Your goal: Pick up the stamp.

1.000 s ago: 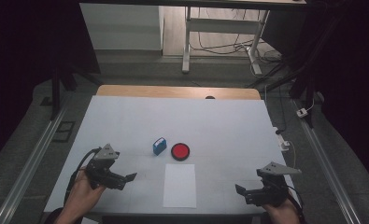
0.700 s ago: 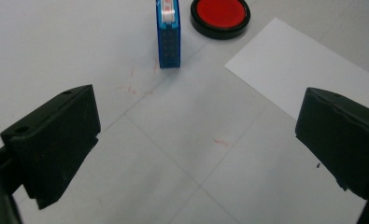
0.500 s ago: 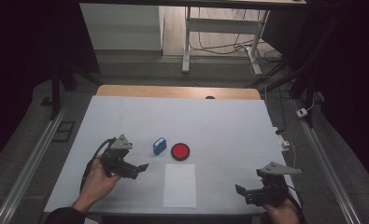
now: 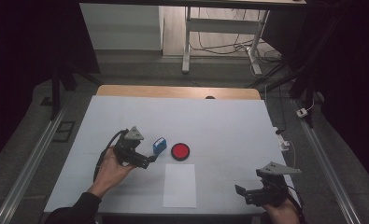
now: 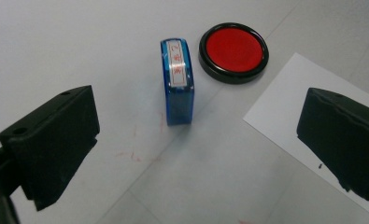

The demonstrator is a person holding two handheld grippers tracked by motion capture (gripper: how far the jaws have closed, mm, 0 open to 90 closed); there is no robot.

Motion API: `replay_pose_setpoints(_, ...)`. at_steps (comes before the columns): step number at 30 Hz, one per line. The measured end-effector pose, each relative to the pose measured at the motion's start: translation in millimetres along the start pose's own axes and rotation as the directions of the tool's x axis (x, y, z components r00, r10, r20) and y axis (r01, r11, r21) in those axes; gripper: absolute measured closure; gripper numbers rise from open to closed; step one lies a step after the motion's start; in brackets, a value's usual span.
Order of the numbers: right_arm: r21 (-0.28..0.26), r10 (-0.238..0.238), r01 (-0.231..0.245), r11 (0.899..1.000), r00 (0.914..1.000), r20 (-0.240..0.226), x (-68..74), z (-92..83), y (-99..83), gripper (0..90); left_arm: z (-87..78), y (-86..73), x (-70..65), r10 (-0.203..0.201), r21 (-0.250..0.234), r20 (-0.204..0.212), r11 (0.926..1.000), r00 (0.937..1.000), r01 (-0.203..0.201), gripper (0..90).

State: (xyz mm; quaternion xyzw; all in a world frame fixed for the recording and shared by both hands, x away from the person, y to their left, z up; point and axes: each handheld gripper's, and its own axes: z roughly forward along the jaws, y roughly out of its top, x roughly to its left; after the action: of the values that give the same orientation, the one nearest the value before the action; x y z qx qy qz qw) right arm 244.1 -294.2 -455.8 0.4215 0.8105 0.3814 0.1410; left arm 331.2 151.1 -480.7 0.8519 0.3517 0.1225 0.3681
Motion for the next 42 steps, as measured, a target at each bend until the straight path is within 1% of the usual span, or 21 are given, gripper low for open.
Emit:
replay_pose_setpoints(4, 0.001, -0.001, 0.001, 1.000, 1.0000, -0.002, -0.1, 0.0, 0.0, 0.0, 11.0, 4.9, 3.5, 0.005, 0.017, -0.011, 0.9998, 0.9999, -0.005, 0.0)
replay_pose_setpoints(5, 0.001, -0.002, 0.002, 1.000, 1.0000, -0.003, 0.0, 0.0, 0.0, 0.0, 14.2, 5.8, 4.1, 0.001, 0.017, -0.009, 0.9999, 1.0000, -0.001, 0.0)
replay_pose_setpoints(7, -0.001, -0.002, 0.002, 1.000, 1.0000, -0.003, 0.0, 0.1, -0.1, 0.0, 19.5, 7.9, 5.5, 0.006, 0.032, -0.014, 0.9995, 0.9999, -0.005, 0.0)
replay_pose_setpoints(10, -0.001, -0.002, 0.002, 1.000, 1.0000, -0.005, 0.0, 0.4, -0.1, 0.0, 27.7, 10.7, 6.7, 0.009, 0.037, -0.019, 0.9993, 0.9998, -0.008, 0.0)
replay_pose_setpoints(12, -0.001, -0.003, 0.003, 1.000, 1.0000, -0.005, 0.0, 0.4, -0.1, 0.0, 33.1, 12.8, 7.7, 0.009, 0.041, -0.012, 0.9991, 0.9999, -0.008, 0.1)
replay_pose_setpoints(17, 0.001, -0.004, 0.004, 1.000, 1.0000, -0.006, 0.1, 0.3, -0.1, 0.0, 46.1, 17.2, 7.1, 0.036, 0.070, -0.029, 0.9970, 0.9989, -0.033, 0.2)
replay_pose_setpoints(20, 0.000, -0.004, 0.004, 1.000, 1.0000, -0.009, 0.0, 0.3, -0.1, 0.0, 50.6, 19.1, 6.2, 0.059, 0.085, -0.044, 0.9949, 0.9973, -0.055, 4.0)
replay_pose_setpoints(21, 0.001, -0.004, 0.004, 1.000, 1.0000, -0.008, 0.0, 0.3, -0.1, 0.0, 51.6, 19.6, 5.6, 0.060, 0.086, -0.051, 0.9948, 0.9969, -0.055, 6.4)
replay_pose_setpoints(22, 0.001, -0.004, 0.004, 1.000, 1.0000, -0.009, 0.0, 0.3, -0.1, 0.0, 51.9, 20.2, 5.7, 0.067, 0.092, -0.051, 0.9938, 0.9964, -0.062, 10.6)
replay_pose_setpoints(25, 0.003, -0.009, 0.009, 1.000, 0.9999, -0.012, 0.5, 0.4, -0.1, 0.0, 52.8, 21.6, 6.2, 0.072, 0.098, -0.070, 0.9931, 0.9949, -0.065, 21.4)
replay_pose_setpoints(27, 0.004, -0.014, 0.014, 1.000, 0.9999, -0.009, 1.0, 0.4, -0.1, 0.0, 52.2, 22.5, 7.9, 0.057, 0.091, -0.064, 0.9946, 0.9964, -0.051, 29.9)
replay_pose_setpoints(29, 0.004, -0.016, 0.016, 1.000, 0.9998, -0.010, 1.2, 0.5, -0.1, 0.0, 51.0, 23.3, 9.4, 0.044, 0.087, -0.054, 0.9955, 0.9976, -0.039, 36.1)
replay_pose_setpoints(31, 0.004, -0.016, 0.016, 1.000, 0.9998, -0.011, 1.1, 0.5, -0.1, 0.0, 49.3, 24.0, 10.1, 0.036, 0.081, -0.040, 0.9962, 0.9985, -0.033, 41.7)
replay_pose_setpoints(32, 0.004, -0.016, 0.016, 1.000, 0.9998, -0.011, 1.1, 0.5, -0.1, 0.0, 48.7, 24.3, 10.3, 0.034, 0.079, -0.035, 0.9964, 0.9988, -0.031, 46.3)
replay_pose_setpoints(34, 0.004, -0.017, 0.017, 1.000, 0.9998, -0.012, 1.2, 0.6, -0.1, 0.0, 48.0, 24.5, 10.7, 0.028, 0.076, -0.025, 0.9967, 0.9993, -0.026, 51.4)
replay_pose_setpoints(40, 0.009, -0.025, 0.025, 1.000, 0.9996, -0.015, 1.6, 0.6, 0.0, 0.0, 49.4, 24.7, 10.6, 0.028, 0.090, -0.029, 0.9956, 0.9992, -0.025, 62.1)
replay_pose_setpoints(41, 0.009, -0.026, 0.026, 1.000, 0.9996, -0.015, 1.7, 0.6, 0.0, 0.0, 49.3, 24.8, 10.2, 0.028, 0.090, -0.027, 0.9956, 0.9992, -0.026, 64.4)
replay_pose_setpoints(42, 0.009, -0.026, 0.026, 1.000, 0.9995, -0.015, 1.7, 0.7, 0.1, 0.0, 49.2, 25.1, 9.7, 0.030, 0.092, -0.031, 0.9954, 0.9991, -0.027, 68.9)
